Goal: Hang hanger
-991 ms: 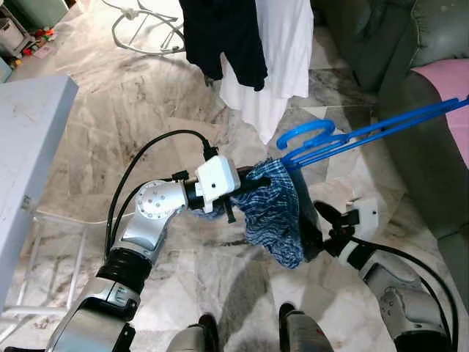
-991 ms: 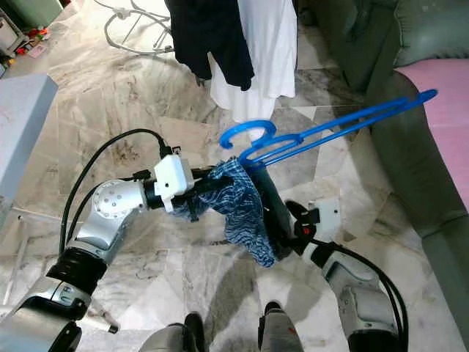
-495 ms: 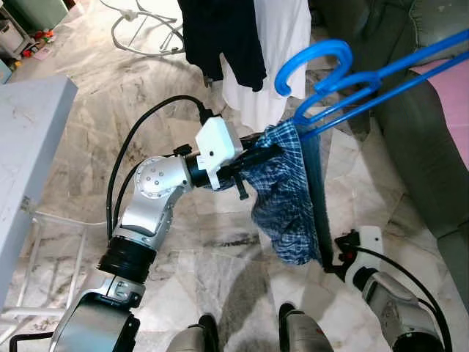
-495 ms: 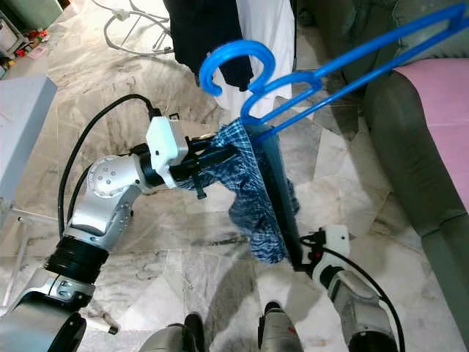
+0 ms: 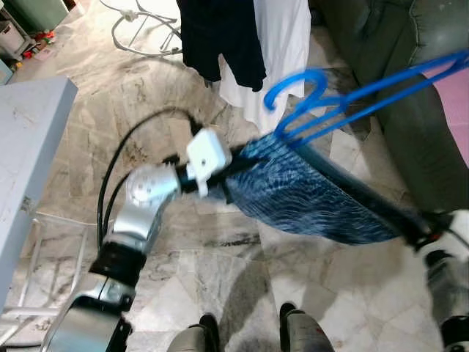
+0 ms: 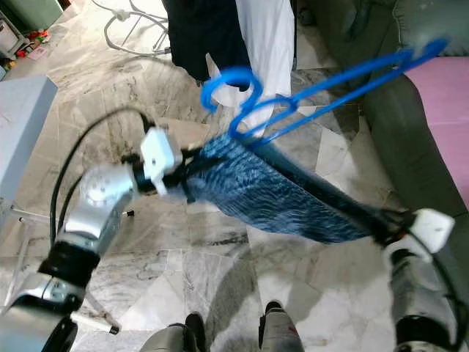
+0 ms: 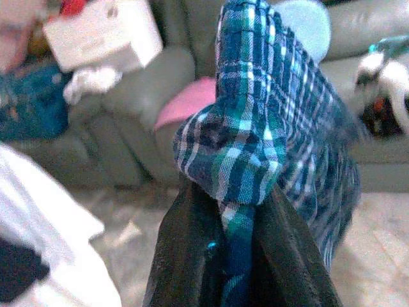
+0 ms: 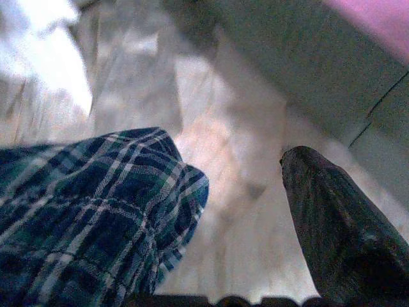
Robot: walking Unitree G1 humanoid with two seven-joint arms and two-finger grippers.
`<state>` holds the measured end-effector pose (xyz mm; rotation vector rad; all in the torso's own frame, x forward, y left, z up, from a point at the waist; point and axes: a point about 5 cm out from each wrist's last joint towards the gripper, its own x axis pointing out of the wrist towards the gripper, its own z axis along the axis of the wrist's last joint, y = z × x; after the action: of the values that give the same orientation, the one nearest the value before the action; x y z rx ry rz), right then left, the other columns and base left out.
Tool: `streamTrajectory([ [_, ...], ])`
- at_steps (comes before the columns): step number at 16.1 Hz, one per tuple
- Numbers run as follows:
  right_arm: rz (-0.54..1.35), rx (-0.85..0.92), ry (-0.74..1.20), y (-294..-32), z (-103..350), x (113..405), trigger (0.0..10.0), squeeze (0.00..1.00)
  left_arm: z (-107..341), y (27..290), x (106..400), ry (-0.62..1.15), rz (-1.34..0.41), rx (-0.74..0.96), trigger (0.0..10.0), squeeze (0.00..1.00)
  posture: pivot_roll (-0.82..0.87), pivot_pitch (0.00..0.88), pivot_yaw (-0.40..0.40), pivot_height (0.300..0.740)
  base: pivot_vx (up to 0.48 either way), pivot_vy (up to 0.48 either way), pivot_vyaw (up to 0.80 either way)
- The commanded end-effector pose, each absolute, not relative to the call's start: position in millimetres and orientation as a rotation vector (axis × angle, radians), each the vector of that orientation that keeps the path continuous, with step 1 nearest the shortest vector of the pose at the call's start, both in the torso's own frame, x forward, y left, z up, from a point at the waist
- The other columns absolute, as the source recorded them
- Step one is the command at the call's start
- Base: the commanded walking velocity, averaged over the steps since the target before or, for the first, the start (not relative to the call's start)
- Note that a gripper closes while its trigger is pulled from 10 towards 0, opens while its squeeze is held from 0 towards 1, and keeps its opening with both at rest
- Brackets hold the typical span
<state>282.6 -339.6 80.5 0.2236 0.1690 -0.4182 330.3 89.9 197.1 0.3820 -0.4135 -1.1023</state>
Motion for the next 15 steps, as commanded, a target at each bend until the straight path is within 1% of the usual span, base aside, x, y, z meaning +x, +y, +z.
streamTrajectory([
  [1, -0.507, 0.233, 0.136, -357.2, 88.5, 275.2, 0.0, 0.00, 196.7, 110.5, 333.0, -0.422, -1.016, 0.390, 0.0, 0.00, -0.26, 0.273, 0.137, 0.740, 0.000, 0.000, 0.00],
  [2, -0.517, 0.206, 0.039, -364.1, 114.7, 283.3, 0.0, 0.00, 184.2, 114.4, 331.3, -0.389, -1.002, 0.388, 0.0, 0.00, -0.28, 0.272, 0.135, 0.740, 0.000, 0.000, 0.00],
  [3, -0.520, 0.196, -0.001, -366.0, 126.4, 287.3, 0.0, 0.00, 178.2, 115.9, 330.4, -0.372, -0.995, 0.388, 0.0, 0.00, -0.28, 0.272, 0.135, 0.740, 0.000, 0.000, 0.00],
  [4, -0.523, 0.158, -0.104, -369.9, 156.2, 295.9, 0.0, 0.00, 164.1, 118.2, 326.4, -0.336, -1.001, 0.391, 0.0, 0.00, -0.28, 0.271, 0.132, 0.740, 0.000, 0.000, 0.00],
  [5, -0.523, 0.140, -0.156, -371.2, 171.9, 299.7, 0.0, 0.00, 157.7, 119.2, 323.8, -0.323, -1.005, 0.380, 0.0, 0.00, -0.28, 0.273, 0.131, 0.740, 0.000, 0.000, 0.00],
  [7, -0.504, 0.108, -0.228, -367.5, 196.5, 307.7, 0.0, 0.00, 147.8, 120.6, 316.6, -0.311, -1.031, 0.380, 0.0, 0.00, -0.28, 0.275, 0.127, 0.740, 0.000, 0.000, 0.00],
  [9, -0.492, 0.106, -0.251, -365.2, 206.9, 312.9, 0.0, 0.00, 142.1, 120.4, 311.9, -0.304, -1.050, 0.376, 0.0, 0.00, -0.28, 0.277, 0.127, 0.740, 0.000, 0.000, 0.00],
  [11, -0.444, 0.098, -0.284, -354.0, 228.0, 329.6, 0.0, 0.00, 131.1, 117.3, 302.1, -0.286, -1.101, 0.368, 0.0, 0.00, -0.28, 0.279, 0.123, 0.740, 0.000, 0.000, 0.00],
  [14, -0.380, 0.129, -0.307, -335.1, 243.3, 346.7, 0.0, 0.00, 119.3, 112.3, 294.0, -0.256, -1.172, 0.397, 0.0, 0.00, -0.28, 0.279, 0.117, 0.740, 0.000, 0.000, 0.00],
  [15, -0.342, 0.123, -0.314, -324.0, 247.4, 352.3, 0.0, 0.00, 113.8, 111.0, 291.6, -0.238, -1.192, 0.419, 0.0, 0.00, -0.28, 0.279, 0.116, 0.740, 0.000, 0.000, 0.00],
])
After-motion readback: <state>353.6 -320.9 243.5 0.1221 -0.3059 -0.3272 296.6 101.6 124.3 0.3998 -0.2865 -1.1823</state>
